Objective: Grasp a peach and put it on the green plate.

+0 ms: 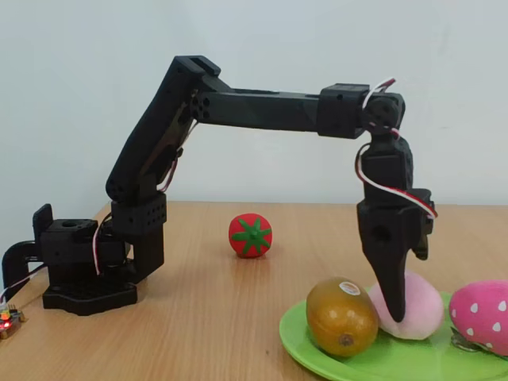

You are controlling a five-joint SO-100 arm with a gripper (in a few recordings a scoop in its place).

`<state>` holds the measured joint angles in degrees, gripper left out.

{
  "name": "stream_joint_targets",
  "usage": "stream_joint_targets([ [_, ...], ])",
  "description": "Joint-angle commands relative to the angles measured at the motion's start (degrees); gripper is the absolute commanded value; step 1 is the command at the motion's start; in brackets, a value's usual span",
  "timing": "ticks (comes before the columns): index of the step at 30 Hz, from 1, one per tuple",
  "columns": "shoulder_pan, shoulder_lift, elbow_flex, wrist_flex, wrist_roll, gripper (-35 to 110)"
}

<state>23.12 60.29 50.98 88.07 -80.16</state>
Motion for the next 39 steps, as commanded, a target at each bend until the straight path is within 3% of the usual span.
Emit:
stream_joint_targets([
  [1,0.53,6.15,-1.85,2.29,-0.7,59],
  [7,0.0,9.76,-5.54,7.91,2.37,61],
  [13,-4.57,14.68,-7.12,8.96,16.35,58],
  [23,-18.63,26.19,-2.46,8.96,48.34,33],
  [27,-25.22,31.73,3.69,8.61,55.28,23],
  [35,-32.61,45.62,22.5,-1.93,66.27,1],
  [39,-32.26,52.21,31.55,-9.93,72.07,0],
])
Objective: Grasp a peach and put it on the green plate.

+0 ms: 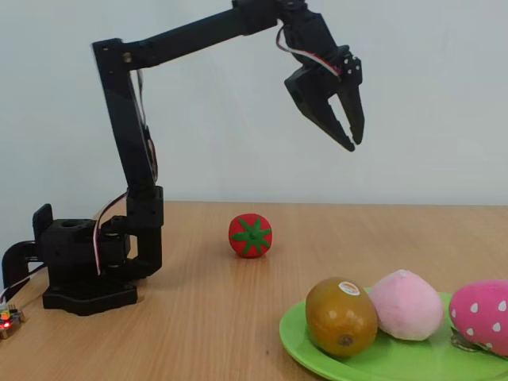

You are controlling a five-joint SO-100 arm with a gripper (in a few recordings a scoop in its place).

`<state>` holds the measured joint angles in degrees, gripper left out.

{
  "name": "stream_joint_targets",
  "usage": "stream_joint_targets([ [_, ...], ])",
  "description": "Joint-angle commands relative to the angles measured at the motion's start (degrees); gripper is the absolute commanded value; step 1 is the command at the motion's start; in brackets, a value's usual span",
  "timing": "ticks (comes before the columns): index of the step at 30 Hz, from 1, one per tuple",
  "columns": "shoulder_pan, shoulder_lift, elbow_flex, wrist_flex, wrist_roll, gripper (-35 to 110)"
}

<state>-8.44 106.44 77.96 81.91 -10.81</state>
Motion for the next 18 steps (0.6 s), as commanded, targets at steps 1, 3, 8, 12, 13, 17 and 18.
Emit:
stream_joint_targets([
  [1,-0.53,7.38,6.42,-5.1,3.96,0],
  [3,0.0,9.84,10.2,-7.47,5.8,-1],
  [8,1.49,17.14,21.62,-13.01,8.09,-6],
  [12,2.29,25.75,34.28,-18.46,7.91,-8],
  [13,2.29,28.13,37.44,-19.34,7.65,-8],
  [17,2.64,37.88,49.04,-20.39,8.17,-8],
  [18,2.64,40.43,51.94,-20.39,8.26,-8],
])
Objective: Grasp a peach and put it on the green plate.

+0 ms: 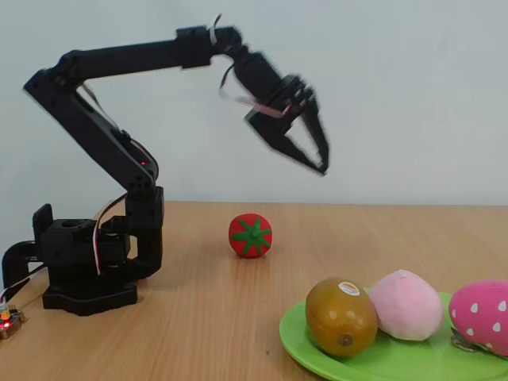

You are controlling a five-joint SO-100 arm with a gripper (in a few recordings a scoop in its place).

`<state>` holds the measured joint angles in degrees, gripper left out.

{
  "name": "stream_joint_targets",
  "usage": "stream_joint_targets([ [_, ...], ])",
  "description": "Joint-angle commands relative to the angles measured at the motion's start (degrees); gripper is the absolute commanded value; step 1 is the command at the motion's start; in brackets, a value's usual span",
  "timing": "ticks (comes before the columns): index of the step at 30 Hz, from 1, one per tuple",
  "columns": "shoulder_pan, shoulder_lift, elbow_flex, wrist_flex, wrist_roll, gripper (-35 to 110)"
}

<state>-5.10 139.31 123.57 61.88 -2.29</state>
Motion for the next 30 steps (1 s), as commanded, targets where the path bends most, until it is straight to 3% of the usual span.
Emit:
stream_joint_targets([
  [1,-0.7,10.28,9.32,-0.35,-0.18,-8],
  [14,3.34,35.16,35.16,-0.7,2.11,-8],
  [30,4.22,46.58,49.39,-0.44,0.18,-8],
])
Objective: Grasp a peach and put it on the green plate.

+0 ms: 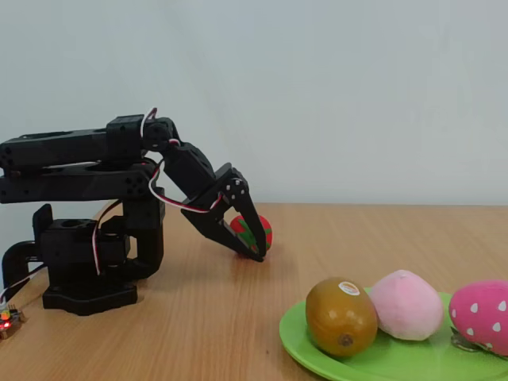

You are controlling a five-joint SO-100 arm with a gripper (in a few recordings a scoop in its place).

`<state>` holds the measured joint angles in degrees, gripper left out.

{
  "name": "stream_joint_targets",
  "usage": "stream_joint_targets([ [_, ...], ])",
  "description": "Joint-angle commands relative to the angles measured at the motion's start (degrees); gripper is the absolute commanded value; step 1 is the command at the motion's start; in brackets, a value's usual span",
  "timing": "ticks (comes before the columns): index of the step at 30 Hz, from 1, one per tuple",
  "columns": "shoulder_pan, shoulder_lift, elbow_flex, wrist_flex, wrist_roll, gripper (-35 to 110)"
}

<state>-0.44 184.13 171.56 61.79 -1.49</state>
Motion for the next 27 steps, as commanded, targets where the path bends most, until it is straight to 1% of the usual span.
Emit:
stream_joint_targets([
  [1,-0.53,2.2,1.85,-0.35,-0.35,-8],
  [5,-0.97,4.75,2.9,4.57,-0.18,-8],
  [13,0.35,4.92,5.19,9.14,2.37,-8],
  [27,-1.76,4.92,5.89,9.14,5.98,-8],
])
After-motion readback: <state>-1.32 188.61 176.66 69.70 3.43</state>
